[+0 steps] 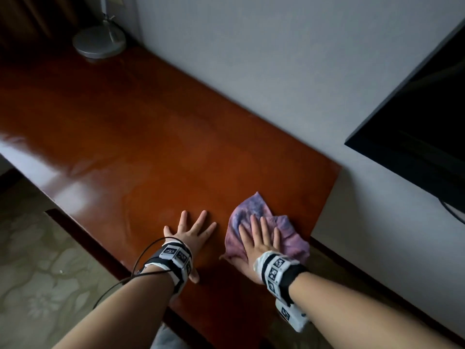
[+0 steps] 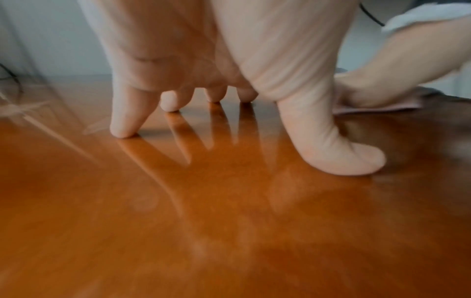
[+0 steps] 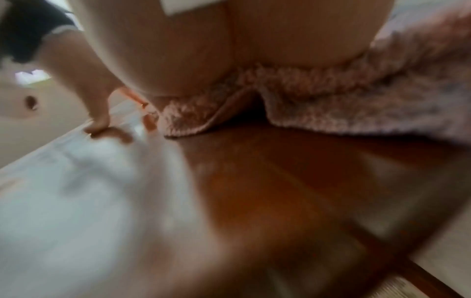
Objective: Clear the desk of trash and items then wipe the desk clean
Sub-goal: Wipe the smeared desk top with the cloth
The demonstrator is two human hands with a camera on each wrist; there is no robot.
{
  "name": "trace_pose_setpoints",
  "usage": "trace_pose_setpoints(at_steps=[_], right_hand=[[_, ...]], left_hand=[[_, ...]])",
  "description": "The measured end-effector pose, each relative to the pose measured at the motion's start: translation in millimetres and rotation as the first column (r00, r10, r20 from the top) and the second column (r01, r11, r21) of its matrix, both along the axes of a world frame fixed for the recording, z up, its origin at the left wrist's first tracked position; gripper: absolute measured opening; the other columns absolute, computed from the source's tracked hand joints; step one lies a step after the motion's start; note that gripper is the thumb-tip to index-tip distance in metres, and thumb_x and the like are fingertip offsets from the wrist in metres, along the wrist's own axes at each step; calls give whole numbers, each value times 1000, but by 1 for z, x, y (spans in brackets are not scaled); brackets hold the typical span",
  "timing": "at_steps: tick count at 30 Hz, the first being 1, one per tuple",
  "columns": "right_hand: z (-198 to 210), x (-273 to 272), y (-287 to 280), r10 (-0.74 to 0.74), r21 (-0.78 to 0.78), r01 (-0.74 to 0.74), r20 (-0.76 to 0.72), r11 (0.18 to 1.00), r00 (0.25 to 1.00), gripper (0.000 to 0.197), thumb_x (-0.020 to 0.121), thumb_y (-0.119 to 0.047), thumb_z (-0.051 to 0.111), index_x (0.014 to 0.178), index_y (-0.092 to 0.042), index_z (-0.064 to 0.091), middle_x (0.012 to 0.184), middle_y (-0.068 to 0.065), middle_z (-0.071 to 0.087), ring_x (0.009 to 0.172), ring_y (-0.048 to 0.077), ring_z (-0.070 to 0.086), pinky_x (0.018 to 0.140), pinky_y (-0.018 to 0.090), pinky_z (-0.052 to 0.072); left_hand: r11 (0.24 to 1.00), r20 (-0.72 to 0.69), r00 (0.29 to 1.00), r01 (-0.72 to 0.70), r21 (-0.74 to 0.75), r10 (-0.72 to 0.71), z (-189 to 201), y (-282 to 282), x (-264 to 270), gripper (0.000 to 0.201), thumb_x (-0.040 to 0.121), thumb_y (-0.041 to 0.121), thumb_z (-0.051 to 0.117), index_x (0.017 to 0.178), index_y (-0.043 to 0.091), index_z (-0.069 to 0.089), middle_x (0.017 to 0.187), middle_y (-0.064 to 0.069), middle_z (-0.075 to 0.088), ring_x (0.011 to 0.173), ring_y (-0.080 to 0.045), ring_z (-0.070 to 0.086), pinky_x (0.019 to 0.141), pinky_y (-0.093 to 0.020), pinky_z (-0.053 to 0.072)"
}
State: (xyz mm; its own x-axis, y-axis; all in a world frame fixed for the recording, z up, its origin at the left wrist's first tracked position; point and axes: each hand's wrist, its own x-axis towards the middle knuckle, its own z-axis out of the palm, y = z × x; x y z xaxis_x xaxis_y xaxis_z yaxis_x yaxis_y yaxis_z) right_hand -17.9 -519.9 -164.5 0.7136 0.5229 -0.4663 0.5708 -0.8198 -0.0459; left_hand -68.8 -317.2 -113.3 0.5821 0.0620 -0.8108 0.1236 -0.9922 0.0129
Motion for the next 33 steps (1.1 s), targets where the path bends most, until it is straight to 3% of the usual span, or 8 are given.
trace_pose_setpoints(at_steps=[3,7,8,13,19,25,28,33], right_hand=[[1,-18,-38,11,-26,-12,-35,1000,999,99,66,-90,38,146,-33,31,155,9,31,142,31,23,107,55,15],[13,8,-29,-10,-40,10,-4,999,1000,110,67,-90,36,145,-38,-23,151,4,-35,143,29,-25,111,58,-7],[12,13,-12,-95,-35,95,5,995,996,112,67,-89,38,145,-38,-23,152,7,-34,143,34,-25,110,61,-7],[-13,-26,72,-202,126,196,33,972,979,113,46,-86,57,137,-20,49,148,27,35,136,48,24,104,69,13],[-16,-103,40,37,160,-33,-22,987,999,121,39,-95,42,139,-26,42,156,12,26,147,34,0,101,68,22],[-9,-101,106,-331,170,333,-41,928,943,129,29,-94,32,136,-23,41,151,21,27,142,43,17,98,70,18],[-8,-103,173,-422,80,418,44,905,905,130,38,-92,26,149,-26,30,158,23,8,140,47,2,102,68,-1],[-17,-149,161,-381,92,374,69,923,922,85,77,-81,20,143,-29,33,156,16,25,142,37,21,102,62,25]], left_hand=[[997,83,994,-70,-17,71,2,0,-16,131,62,53,81,148,37,-17,154,9,-30,144,-35,-19,110,-66,15],[976,203,955,-212,-53,218,12,0,-40,98,83,51,64,151,34,-6,159,8,-14,147,-29,-11,116,-56,12],[972,210,949,-227,-52,233,15,1,-44,93,85,52,61,151,33,-2,160,7,-10,147,-27,-8,117,-54,12],[964,185,947,-264,-27,264,18,15,-62,80,88,52,55,152,30,10,160,6,1,148,-27,0,117,-53,14],[967,157,955,-245,-64,252,11,51,-73,69,89,42,53,149,33,20,160,3,0,146,-32,7,116,-51,17],[975,160,976,-119,-187,150,-1,86,-86,71,89,43,52,150,34,17,160,11,-8,148,-22,3,115,-53,18],[981,190,981,-7,-195,45,-12,98,-101,84,85,26,54,151,35,3,158,12,-15,147,-16,-6,116,-53,13],[971,180,980,122,-206,-85,-12,107,-102,87,86,26,56,152,29,-2,158,7,-20,147,-18,-11,116,-53,13]])
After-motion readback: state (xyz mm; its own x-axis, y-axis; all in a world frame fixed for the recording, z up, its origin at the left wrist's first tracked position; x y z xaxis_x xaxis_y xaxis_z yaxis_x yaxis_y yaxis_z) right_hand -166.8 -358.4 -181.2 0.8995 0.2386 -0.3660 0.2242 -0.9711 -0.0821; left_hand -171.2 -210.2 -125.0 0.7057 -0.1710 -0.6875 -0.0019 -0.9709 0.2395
